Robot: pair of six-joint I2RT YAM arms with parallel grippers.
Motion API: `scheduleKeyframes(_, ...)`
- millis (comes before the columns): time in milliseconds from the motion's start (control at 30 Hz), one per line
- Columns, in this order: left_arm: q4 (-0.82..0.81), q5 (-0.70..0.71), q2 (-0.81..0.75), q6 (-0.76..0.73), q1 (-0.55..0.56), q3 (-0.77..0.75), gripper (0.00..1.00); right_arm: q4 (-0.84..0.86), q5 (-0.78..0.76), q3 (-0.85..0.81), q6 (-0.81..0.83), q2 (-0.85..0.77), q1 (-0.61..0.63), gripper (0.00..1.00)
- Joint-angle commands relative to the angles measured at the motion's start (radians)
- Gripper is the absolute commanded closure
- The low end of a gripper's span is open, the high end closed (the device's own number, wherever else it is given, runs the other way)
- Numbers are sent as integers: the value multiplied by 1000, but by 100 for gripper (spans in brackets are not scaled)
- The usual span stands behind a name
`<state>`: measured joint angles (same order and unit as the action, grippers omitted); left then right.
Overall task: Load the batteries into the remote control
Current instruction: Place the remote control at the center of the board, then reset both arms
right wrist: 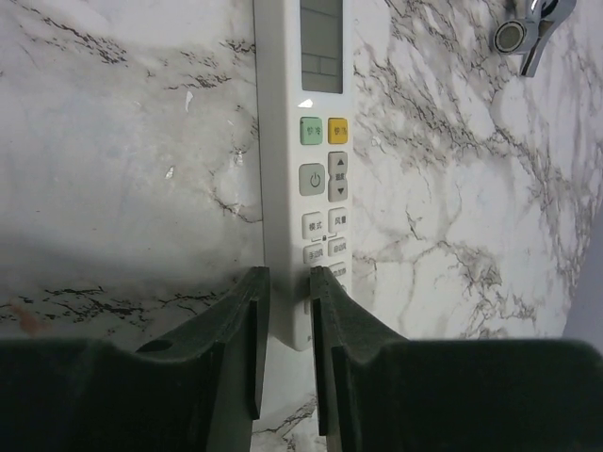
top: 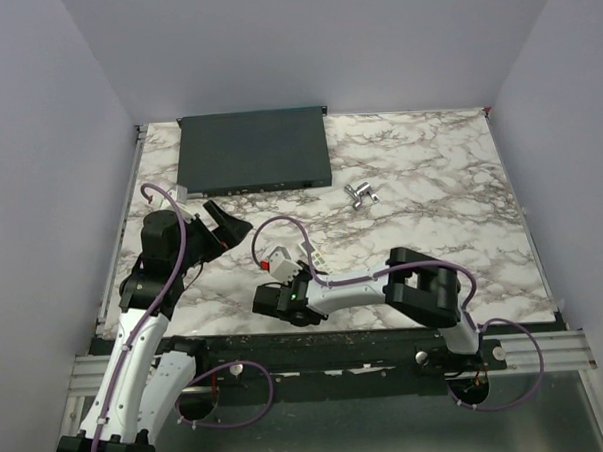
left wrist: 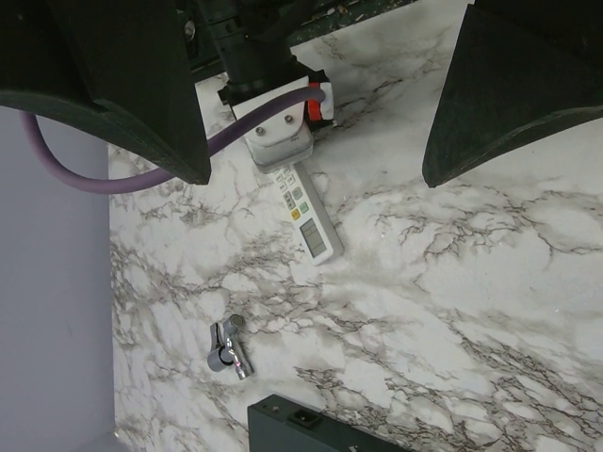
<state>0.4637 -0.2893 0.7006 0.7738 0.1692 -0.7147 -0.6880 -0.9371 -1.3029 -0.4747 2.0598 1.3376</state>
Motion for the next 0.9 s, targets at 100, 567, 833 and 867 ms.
scheduleKeyframes(100, 35, -13, -20, -14, -14, -19, 1, 91, 184, 32, -81, 7, 11, 58)
scheduleKeyframes(567, 33, 24, 5, -19, -27, -78, 1, 379, 133, 223, -75, -341, -16, 41)
scheduleKeyframes(833, 37, 71, 16, -47, -27, -95, 1, 637, 396, 595, -66, -793, -390, 34)
scheduleKeyframes(867, 36, 77, 12, -51, -26, -94, 2, 651, 422, 635, -58, -861, -451, 32)
